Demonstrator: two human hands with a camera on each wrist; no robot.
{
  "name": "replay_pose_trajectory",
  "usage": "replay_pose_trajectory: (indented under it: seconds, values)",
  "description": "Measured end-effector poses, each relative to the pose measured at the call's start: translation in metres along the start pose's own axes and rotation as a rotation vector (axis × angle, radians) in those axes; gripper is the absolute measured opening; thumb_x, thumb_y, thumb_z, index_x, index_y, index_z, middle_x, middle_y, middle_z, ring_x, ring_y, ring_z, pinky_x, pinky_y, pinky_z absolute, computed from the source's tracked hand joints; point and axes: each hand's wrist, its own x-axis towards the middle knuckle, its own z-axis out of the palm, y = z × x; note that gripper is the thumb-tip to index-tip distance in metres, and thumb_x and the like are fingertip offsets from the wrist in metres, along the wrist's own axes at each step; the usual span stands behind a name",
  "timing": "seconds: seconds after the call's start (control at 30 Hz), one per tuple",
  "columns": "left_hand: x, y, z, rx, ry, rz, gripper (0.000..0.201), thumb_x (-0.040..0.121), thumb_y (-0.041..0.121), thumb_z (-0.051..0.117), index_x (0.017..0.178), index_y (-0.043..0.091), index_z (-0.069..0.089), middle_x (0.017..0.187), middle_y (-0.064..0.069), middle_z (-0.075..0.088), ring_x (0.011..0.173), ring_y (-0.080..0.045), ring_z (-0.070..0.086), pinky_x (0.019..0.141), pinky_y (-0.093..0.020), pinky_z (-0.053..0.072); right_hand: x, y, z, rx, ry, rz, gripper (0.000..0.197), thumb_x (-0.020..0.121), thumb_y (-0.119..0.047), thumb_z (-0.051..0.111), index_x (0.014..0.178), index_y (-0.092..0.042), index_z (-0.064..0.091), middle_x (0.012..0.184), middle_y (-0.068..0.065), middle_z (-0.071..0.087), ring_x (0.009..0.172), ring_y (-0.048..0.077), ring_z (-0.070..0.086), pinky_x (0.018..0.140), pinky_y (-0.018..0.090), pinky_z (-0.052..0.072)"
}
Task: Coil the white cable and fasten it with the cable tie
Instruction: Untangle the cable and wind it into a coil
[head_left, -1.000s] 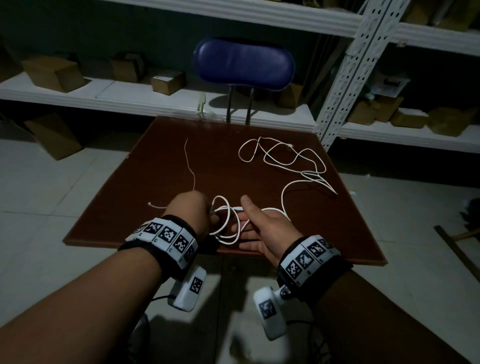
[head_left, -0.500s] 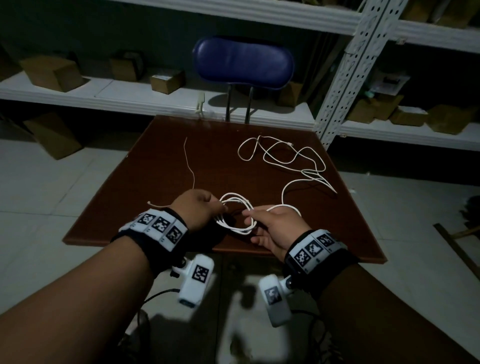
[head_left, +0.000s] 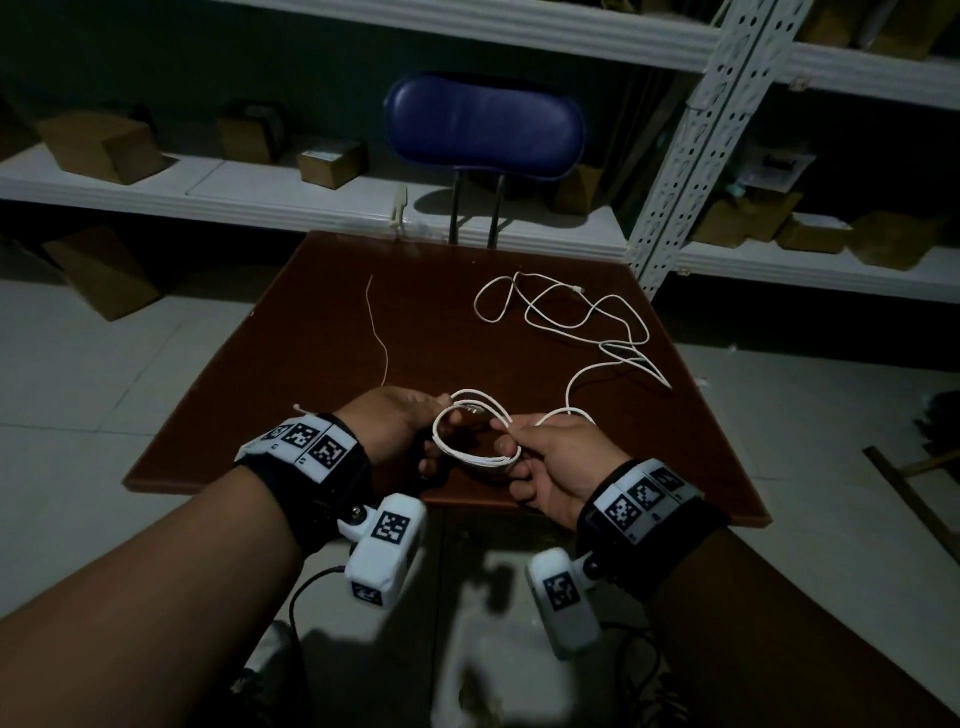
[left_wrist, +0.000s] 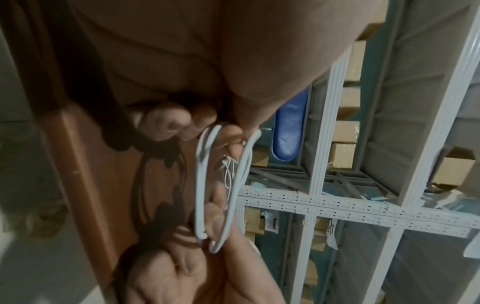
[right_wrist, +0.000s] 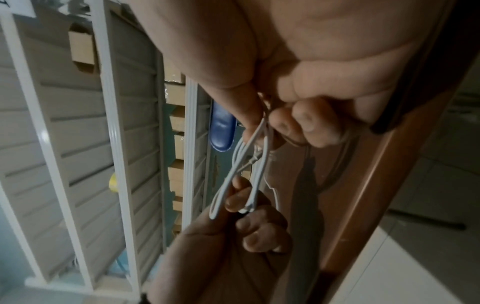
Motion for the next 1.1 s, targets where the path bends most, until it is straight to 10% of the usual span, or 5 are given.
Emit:
replay_pose_trajectory:
  seconds: [0.2, 0.4, 0.83, 1.1]
  values:
    - [-0.007, 0.007, 0.006, 0.164, 0.050, -0.037, 0.055, 0.099, 0.042, 0.053, 0.055, 0.011, 0.065, 0.055, -0.010, 0.048, 0.048, -0.023, 0.042, 0.052, -0.032, 0.037, 0.004, 0.006, 0.001, -0.078, 0.081, -0.111, 0.016, 0.101, -0.004, 0.048, 0.097, -0.002, 0.063, 0.059, 0.006, 0.052, 0.043, 0.011, 0.038, 0.040, 0.019, 0.027]
    - [-0.005, 0.006, 0.000, 0.346, 0.097, 0.071, 0.033, 0.098, 0.024, 0.058, 0.100, -0.008, 0.067, 0.081, -0.020, 0.059, 0.065, -0.026, 0.054, 0.060, -0.032, 0.044, 0.004, 0.004, -0.001, -0.112, 0.066, -0.156, 0.016, 0.101, -0.004, 0.049, 0.093, -0.006, 0.063, 0.059, 0.007, 0.057, 0.042, 0.010, 0.045, 0.041, 0.021, 0.033]
    - [-0.006, 0.007, -0.001, 0.549, 0.183, 0.115, 0.034, 0.098, 0.027, 0.060, 0.072, 0.010, 0.074, 0.069, -0.012, 0.064, 0.068, -0.028, 0.054, 0.070, -0.038, 0.042, 0.001, -0.011, -0.012, -0.151, 0.079, 0.003, 0.024, 0.100, -0.031, 0.054, 0.106, -0.008, 0.057, 0.067, 0.012, 0.070, 0.046, 0.019, 0.058, 0.040, 0.019, 0.034]
    - [-0.005, 0.010, -0.006, 0.690, 0.321, 0.186, 0.031, 0.097, 0.028, 0.062, 0.080, 0.006, 0.076, 0.071, -0.006, 0.072, 0.067, -0.019, 0.063, 0.071, -0.031, 0.049, 0.005, -0.016, -0.037, 0.228, 0.271, 0.055, 0.031, 0.089, -0.048, 0.067, 0.082, -0.022, 0.051, 0.050, -0.008, 0.036, 0.037, 0.008, 0.028, 0.036, 0.017, 0.021]
